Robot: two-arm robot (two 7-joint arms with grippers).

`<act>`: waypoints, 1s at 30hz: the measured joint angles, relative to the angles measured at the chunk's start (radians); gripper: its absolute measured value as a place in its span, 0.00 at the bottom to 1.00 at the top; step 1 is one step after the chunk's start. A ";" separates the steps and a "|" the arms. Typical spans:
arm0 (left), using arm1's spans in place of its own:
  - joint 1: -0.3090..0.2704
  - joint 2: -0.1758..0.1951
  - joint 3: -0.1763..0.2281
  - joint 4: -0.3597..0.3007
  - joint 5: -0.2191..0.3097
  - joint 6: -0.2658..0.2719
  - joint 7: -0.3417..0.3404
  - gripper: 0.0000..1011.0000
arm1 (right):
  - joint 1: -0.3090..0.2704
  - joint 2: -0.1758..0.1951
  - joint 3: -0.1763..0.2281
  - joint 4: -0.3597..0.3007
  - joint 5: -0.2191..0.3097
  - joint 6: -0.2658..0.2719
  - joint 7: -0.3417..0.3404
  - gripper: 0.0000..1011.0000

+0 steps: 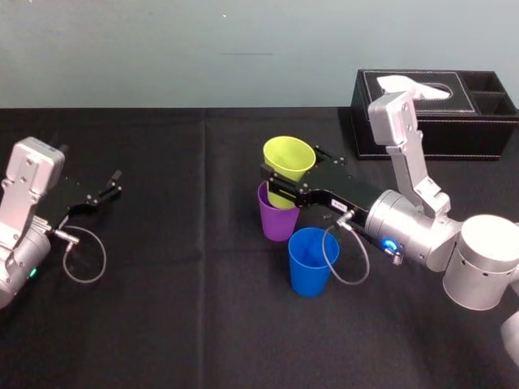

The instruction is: Stack the three plastic cups sequentially using one hand.

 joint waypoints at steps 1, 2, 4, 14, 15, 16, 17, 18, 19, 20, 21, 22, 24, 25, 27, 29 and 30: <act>0.000 0.000 0.000 0.000 0.000 0.000 0.000 1.00 | 0.000 0.000 0.000 0.001 0.000 0.001 0.000 0.74; 0.000 0.000 0.000 0.000 0.000 0.000 0.000 1.00 | 0.001 0.000 -0.001 0.001 -0.001 0.003 0.000 0.74; 0.000 0.000 0.000 0.000 0.000 0.000 0.000 1.00 | 0.003 -0.001 -0.003 0.004 -0.002 0.005 0.001 0.74; 0.000 0.000 0.000 0.000 0.000 0.000 0.000 1.00 | 0.012 -0.002 -0.011 0.010 -0.007 0.020 0.004 0.74; 0.000 0.000 0.000 0.000 0.000 0.000 0.000 1.00 | 0.012 -0.002 -0.012 0.010 -0.007 0.022 0.004 0.74; 0.000 0.000 0.000 0.000 0.000 0.000 0.000 1.00 | 0.013 -0.002 -0.013 0.010 -0.008 0.025 0.004 0.74; 0.000 0.000 0.000 0.000 0.000 0.000 0.000 1.00 | 0.014 -0.002 -0.014 0.010 -0.009 0.029 0.004 0.74; 0.000 0.000 0.000 0.000 0.000 0.000 0.000 1.00 | 0.014 -0.002 -0.014 0.010 -0.009 0.031 0.004 0.74; 0.000 0.000 0.000 0.000 0.000 0.000 0.000 1.00 | 0.015 -0.002 -0.015 0.011 -0.010 0.033 0.003 0.74; 0.000 0.000 0.000 0.000 0.000 0.000 0.000 1.00 | 0.015 -0.002 -0.015 0.011 -0.010 0.034 0.003 0.74; 0.000 0.000 0.000 0.000 0.000 0.000 0.000 1.00 | 0.015 -0.002 -0.015 0.012 -0.011 0.034 0.003 0.74; 0.000 0.000 0.000 0.000 0.000 0.000 0.000 1.00 | 0.015 -0.003 -0.015 0.012 -0.011 0.035 0.001 0.74; 0.000 0.000 0.000 0.000 0.000 0.000 0.000 1.00 | 0.015 -0.003 -0.015 0.012 -0.011 0.037 0.000 0.74; 0.000 0.000 0.000 0.000 0.000 0.000 0.000 1.00 | 0.014 -0.003 -0.015 0.012 -0.012 0.037 0.000 0.74; 0.000 0.000 0.000 0.000 0.000 0.000 0.000 1.00 | 0.013 -0.004 -0.015 0.013 -0.012 0.039 -0.001 0.74; 0.000 0.000 0.000 0.000 0.000 0.000 0.000 1.00 | 0.013 -0.004 -0.015 0.014 -0.013 0.040 -0.002 0.74; 0.000 0.000 0.000 0.000 0.000 0.000 0.000 1.00 | 0.013 -0.004 -0.014 0.015 -0.013 0.042 -0.002 0.74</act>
